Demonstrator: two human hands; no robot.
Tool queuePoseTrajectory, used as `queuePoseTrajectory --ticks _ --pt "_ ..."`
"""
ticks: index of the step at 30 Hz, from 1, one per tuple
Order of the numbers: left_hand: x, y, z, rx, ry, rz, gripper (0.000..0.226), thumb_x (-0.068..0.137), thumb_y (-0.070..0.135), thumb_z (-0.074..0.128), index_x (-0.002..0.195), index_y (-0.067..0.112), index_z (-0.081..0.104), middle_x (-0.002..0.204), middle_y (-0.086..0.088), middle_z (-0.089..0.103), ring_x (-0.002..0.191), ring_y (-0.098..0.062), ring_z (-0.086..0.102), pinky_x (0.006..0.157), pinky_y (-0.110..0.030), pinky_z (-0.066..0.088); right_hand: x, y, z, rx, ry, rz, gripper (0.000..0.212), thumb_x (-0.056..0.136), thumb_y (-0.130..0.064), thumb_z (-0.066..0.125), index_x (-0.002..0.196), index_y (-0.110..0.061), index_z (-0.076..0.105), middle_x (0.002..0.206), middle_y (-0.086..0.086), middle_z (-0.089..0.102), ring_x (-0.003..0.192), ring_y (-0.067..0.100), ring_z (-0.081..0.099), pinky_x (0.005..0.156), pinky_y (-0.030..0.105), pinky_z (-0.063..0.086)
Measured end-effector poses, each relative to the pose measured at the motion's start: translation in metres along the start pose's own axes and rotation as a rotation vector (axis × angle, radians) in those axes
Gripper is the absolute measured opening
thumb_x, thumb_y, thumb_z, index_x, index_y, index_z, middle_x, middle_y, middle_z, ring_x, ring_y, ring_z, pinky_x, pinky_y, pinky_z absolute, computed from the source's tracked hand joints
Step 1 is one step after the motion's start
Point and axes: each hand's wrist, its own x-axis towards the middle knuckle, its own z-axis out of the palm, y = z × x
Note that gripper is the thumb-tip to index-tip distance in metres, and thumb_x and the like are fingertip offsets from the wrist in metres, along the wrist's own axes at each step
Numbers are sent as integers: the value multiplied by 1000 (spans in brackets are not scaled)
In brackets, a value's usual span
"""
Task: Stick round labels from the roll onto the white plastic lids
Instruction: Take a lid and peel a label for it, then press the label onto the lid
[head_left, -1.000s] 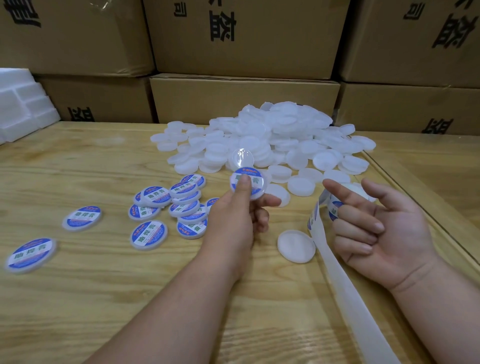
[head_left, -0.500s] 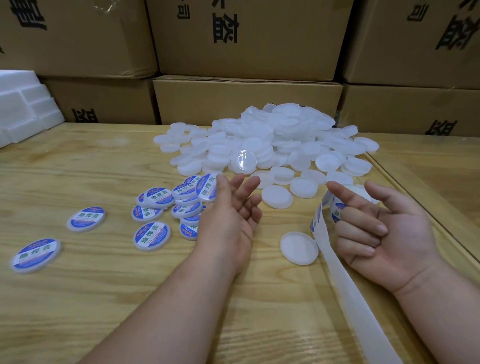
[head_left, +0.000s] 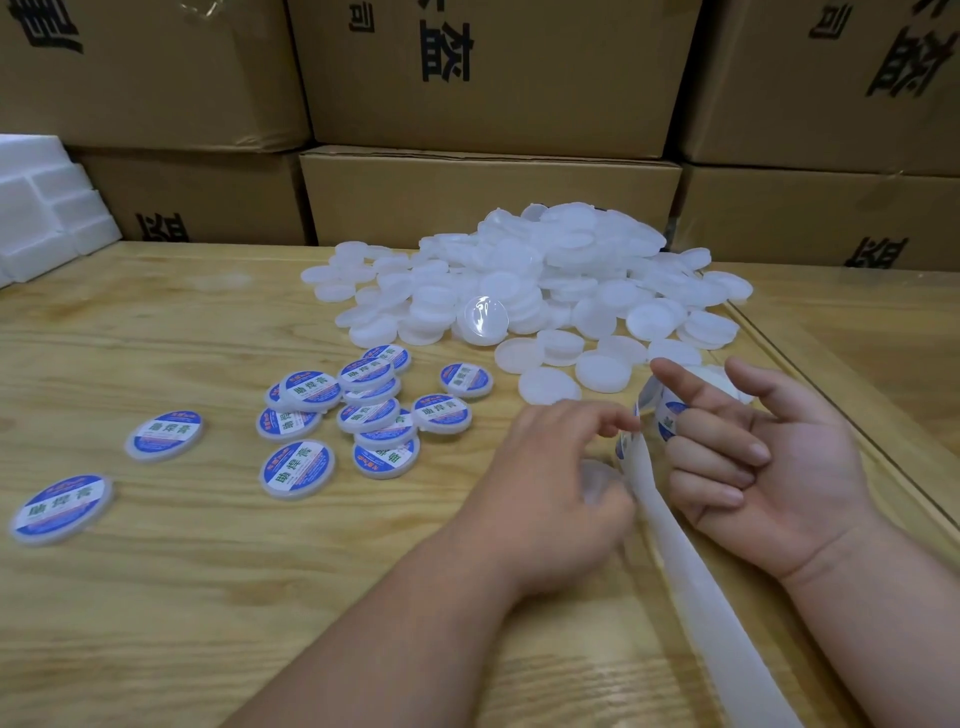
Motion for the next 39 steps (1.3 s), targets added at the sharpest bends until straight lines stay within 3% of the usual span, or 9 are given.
queuePoseTrajectory --ticks 4,8,14,21,26,31,34,36,39 --pt "-4 -1 0 299 -109 11 75 73 45 54 143 50 29 139 16 40 132 -12 27 116 -32 23 0 1 1 -9 0 -8 39 86 -43 56 108 -15 73 42 -9 27 34 7 24 33 18 20" --pt "-4 -3 1 356 -55 6 70 84 37 58 147 46 29 137 17 48 130 -13 33 115 -34 26 2 4 4 -110 104 -118 29 79 -37 60 91 -13 73 45 -7 24 36 8 20 35 19 16" --pt "-2 -5 0 221 49 -20 61 85 41 63 141 47 40 124 21 54 119 -5 44 108 -30 37 5 13 7 -343 246 -266 21 86 -28 59 67 -19 60 48 -4 26 39 10 20 35 19 21" --pt "0 -6 -2 34 230 -1 53 83 35 68 131 45 48 118 26 50 107 21 42 87 1 33 5 24 7 -697 401 -387 35 75 -49 71 62 -19 56 56 5 34 45 18 27 45 25 24" --pt "0 -2 -5 -237 271 16 32 92 35 49 122 44 57 110 19 54 89 -5 59 84 -23 48 3 29 7 -1087 434 -475 31 79 -54 75 75 -25 65 56 -6 45 50 10 40 52 28 34" --pt "-3 -1 -8 -422 276 23 31 93 39 40 104 36 69 87 11 58 70 -8 52 64 -13 38 4 28 3 -1190 447 -442 24 85 -37 74 73 -19 65 49 -12 49 43 4 43 49 25 35" --pt "-2 0 -7 -404 241 6 27 91 54 42 99 37 62 92 8 65 65 -12 53 62 -23 42 4 27 3 -1250 425 -417 19 86 -27 70 69 -19 63 50 -11 51 43 3 42 46 21 37" --pt "0 -1 -8 -392 204 -55 12 90 45 55 100 39 56 89 13 66 62 -12 53 61 -32 46 4 27 3 -1263 395 -415 20 87 -21 67 68 -15 63 52 -10 50 45 3 41 43 15 34" --pt "1 -4 -6 -351 167 -77 24 92 24 61 100 44 50 97 20 66 59 -2 54 56 -24 46 3 29 4 -1259 325 -404 19 89 -16 65 70 -12 64 54 -7 53 47 5 42 43 15 34"
